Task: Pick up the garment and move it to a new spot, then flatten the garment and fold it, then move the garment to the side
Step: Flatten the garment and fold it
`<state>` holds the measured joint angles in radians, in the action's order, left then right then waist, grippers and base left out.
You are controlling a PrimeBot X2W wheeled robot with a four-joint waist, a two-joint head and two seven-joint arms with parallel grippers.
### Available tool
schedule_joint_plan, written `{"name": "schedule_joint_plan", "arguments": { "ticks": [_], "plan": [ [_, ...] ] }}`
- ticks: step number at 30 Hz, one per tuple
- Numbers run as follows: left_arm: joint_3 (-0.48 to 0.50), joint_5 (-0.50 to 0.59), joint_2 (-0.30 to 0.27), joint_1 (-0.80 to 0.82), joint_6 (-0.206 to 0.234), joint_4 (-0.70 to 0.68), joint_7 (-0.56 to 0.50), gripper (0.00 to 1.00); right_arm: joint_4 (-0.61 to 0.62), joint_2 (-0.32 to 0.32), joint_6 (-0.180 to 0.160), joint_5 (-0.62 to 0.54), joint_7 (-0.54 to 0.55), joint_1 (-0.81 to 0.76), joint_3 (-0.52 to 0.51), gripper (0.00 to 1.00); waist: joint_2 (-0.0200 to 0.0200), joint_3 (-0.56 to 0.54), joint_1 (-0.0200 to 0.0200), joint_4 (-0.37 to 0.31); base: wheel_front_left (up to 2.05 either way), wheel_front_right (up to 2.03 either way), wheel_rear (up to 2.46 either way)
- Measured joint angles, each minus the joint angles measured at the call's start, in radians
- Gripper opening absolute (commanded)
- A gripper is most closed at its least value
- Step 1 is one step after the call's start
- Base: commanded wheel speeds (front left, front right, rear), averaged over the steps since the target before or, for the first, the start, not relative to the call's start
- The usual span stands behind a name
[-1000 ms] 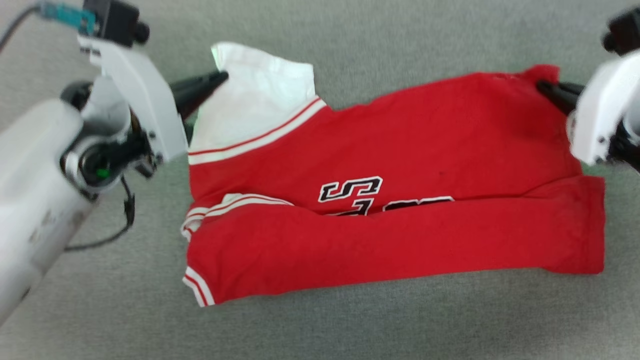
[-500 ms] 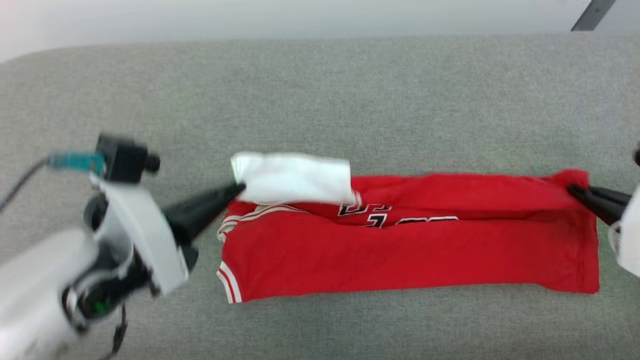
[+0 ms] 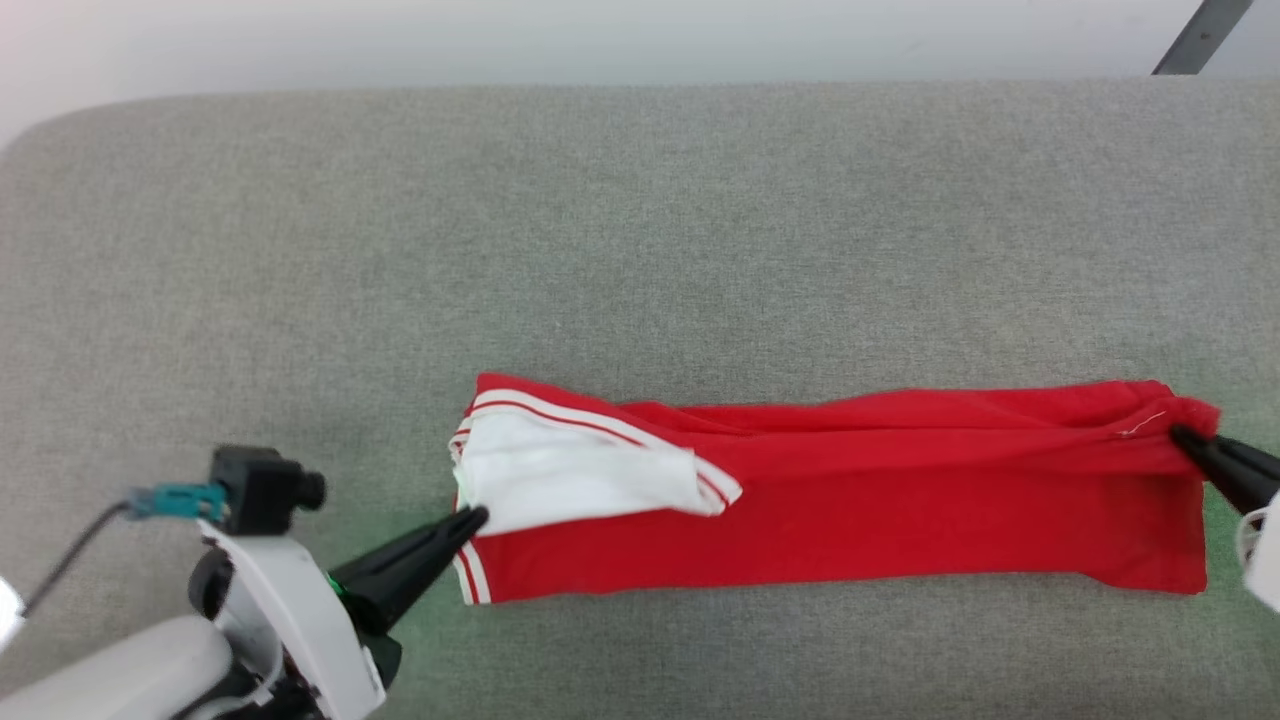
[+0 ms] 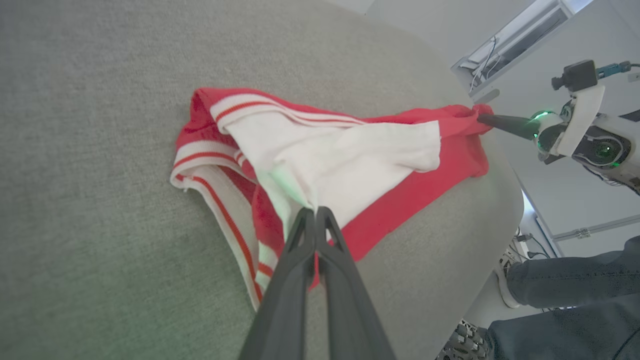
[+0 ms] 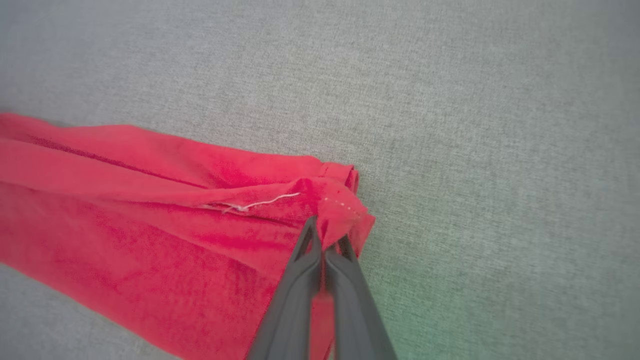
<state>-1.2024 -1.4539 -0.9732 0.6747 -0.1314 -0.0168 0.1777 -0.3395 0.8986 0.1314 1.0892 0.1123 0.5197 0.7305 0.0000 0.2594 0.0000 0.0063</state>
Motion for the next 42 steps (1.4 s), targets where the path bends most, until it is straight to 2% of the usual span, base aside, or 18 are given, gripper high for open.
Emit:
{"name": "schedule_joint_plan", "arguments": {
  "ticks": [8, 9, 10, 11, 12, 14, 18, 21, 25, 30, 33, 36, 42],
  "plan": [
    [-0.041, 0.068, 0.096, -0.010, 0.000, 0.162, -0.007, 0.00, -0.100, -0.098, 0.000, -0.044, -0.039, 0.013, 0.020, 0.00, 0.0000, 0.007, 0.0000, -0.006, 0.00, 0.00, 0.00],
    [-0.044, 0.079, 0.104, -0.009, 0.000, 0.180, -0.002, 0.05, -0.111, -0.105, 0.000, -0.051, -0.051, 0.020, 0.020, 0.00, 0.0000, 0.005, 0.0000, -0.007, 0.00, 0.00, 0.00],
    [-0.045, 0.093, 0.114, -0.009, 0.000, 0.198, 0.010, 0.37, -0.115, -0.111, 0.000, -0.056, -0.063, 0.027, 0.018, 0.30, 0.0000, 0.002, 0.0001, -0.008, 0.00, 0.00, 0.00],
    [-0.045, 0.097, 0.123, -0.009, 0.000, 0.214, 0.022, 0.56, -0.118, -0.116, 0.000, -0.056, -0.076, 0.033, 0.015, 0.50, 0.0000, -0.002, 0.0000, -0.009, 0.00, 0.00, 0.00],
    [-0.045, 0.099, 0.131, -0.011, 0.000, 0.224, 0.032, 0.71, -0.121, -0.119, 0.000, -0.054, -0.083, 0.037, 0.013, 1.00, 0.0000, -0.005, 0.0000, -0.011, 0.00, 0.00, 0.00],
    [-0.042, 0.115, 0.149, -0.017, 0.000, 0.243, 0.053, 1.00, -0.117, -0.117, 0.000, -0.037, -0.084, 0.039, 0.010, 1.00, 0.0000, -0.015, 0.0000, -0.014, 0.00, 0.00, 0.00],
    [-0.013, 0.159, 0.175, -0.048, 0.016, 0.290, 0.078, 1.00, -0.087, -0.086, 0.000, -0.003, -0.064, 0.026, 0.012, 1.00, 0.0000, -0.040, 0.0000, -0.017, 0.00, 0.00, 0.00],
    [0.043, 0.178, 0.208, -0.088, 0.031, 0.284, 0.082, 1.00, -0.075, -0.055, 0.000, 0.044, -0.038, -0.008, 0.001, 1.00, 0.0000, -0.062, 0.0000, -0.013, 0.00, 0.00, 0.00],
    [0.213, 0.255, 0.260, -0.162, 0.063, 0.254, 0.086, 1.00, -0.086, -0.024, 0.000, 0.099, 0.017, -0.040, -0.018, 1.00, 0.0000, -0.079, 0.0000, 0.012, 0.00, 0.00, 0.00],
    [0.441, 0.374, 0.360, -0.309, 0.058, 0.228, 0.086, 1.00, -0.136, -0.039, 0.000, 0.179, 0.090, -0.056, -0.052, 1.00, 0.0000, -0.089, 0.0000, 0.058, 0.00, 0.00, 0.00],
    [0.558, 0.487, 0.422, -0.376, 0.051, 0.230, 0.086, 1.00, -0.175, -0.040, 0.000, 0.195, 0.114, -0.054, -0.076, 1.00, 0.0000, -0.092, 0.0000, 0.090, 0.00, 0.00, 0.00],
    [0.659, 0.582, 0.497, -0.433, 0.037, 0.238, 0.086, 1.00, -0.227, -0.042, 0.000, 0.214, 0.154, -0.049, -0.092, 1.00, 0.0000, -0.092, 0.0000, 0.124, 0.00, 0.00, 0.00],
    [0.810, 0.803, 0.609, -0.492, 0.024, 0.274, 0.086, 1.00, -0.291, -0.050, 0.000, 0.223, 0.249, -0.046, -0.097, 1.00, 0.0000, -0.088, 0.0000, 0.186, 0.00, 0.00, 0.00]
  ]
}}
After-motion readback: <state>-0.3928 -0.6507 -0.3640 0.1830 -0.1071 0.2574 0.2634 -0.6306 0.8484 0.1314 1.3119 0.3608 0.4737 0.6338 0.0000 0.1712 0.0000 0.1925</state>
